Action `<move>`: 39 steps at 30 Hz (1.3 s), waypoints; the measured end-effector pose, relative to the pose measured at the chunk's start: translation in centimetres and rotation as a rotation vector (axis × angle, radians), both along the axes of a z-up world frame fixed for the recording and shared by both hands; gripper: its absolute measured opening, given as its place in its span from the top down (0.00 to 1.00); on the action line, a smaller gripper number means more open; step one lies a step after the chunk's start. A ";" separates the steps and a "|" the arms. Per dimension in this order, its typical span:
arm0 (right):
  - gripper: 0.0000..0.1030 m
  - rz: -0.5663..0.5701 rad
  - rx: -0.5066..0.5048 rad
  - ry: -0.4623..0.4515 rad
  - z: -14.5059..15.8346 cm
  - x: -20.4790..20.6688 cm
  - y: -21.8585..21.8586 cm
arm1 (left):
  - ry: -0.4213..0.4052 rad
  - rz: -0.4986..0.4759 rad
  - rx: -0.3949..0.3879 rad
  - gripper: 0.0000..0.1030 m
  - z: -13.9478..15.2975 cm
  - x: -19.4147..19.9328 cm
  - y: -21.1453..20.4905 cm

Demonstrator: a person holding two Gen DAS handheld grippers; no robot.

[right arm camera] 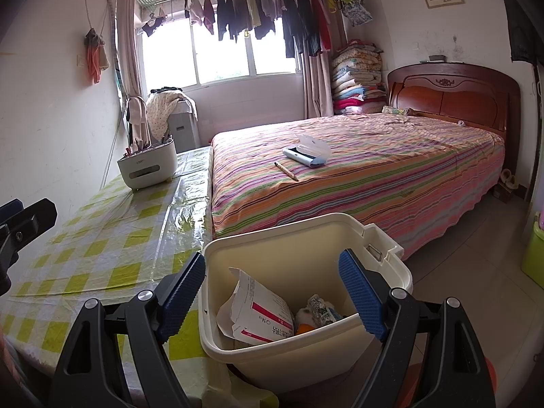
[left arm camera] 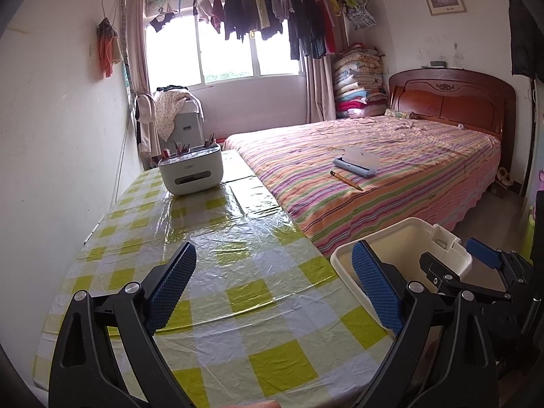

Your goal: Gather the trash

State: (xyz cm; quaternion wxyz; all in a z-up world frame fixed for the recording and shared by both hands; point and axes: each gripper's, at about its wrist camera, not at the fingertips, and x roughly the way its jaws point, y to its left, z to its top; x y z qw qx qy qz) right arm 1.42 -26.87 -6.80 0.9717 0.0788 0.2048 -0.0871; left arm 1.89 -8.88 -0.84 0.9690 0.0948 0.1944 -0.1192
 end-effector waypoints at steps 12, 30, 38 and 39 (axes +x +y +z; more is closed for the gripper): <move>0.24 0.000 -0.001 0.001 0.0 0.0 0.1 | -0.028 -0.051 0.045 0.08 -0.3 -0.8 -1.1; 0.24 0.001 0.001 0.002 0.0 0.0 0.1 | 0.002 -0.066 0.057 0.08 -0.6 -0.6 -1.3; 0.24 0.015 0.001 0.003 0.0 0.1 0.5 | 0.002 -0.060 0.058 0.08 -0.7 -0.5 -1.2; 0.24 0.017 0.000 0.003 0.0 0.1 0.6 | 0.004 -0.061 0.060 0.08 -0.8 -0.5 -1.2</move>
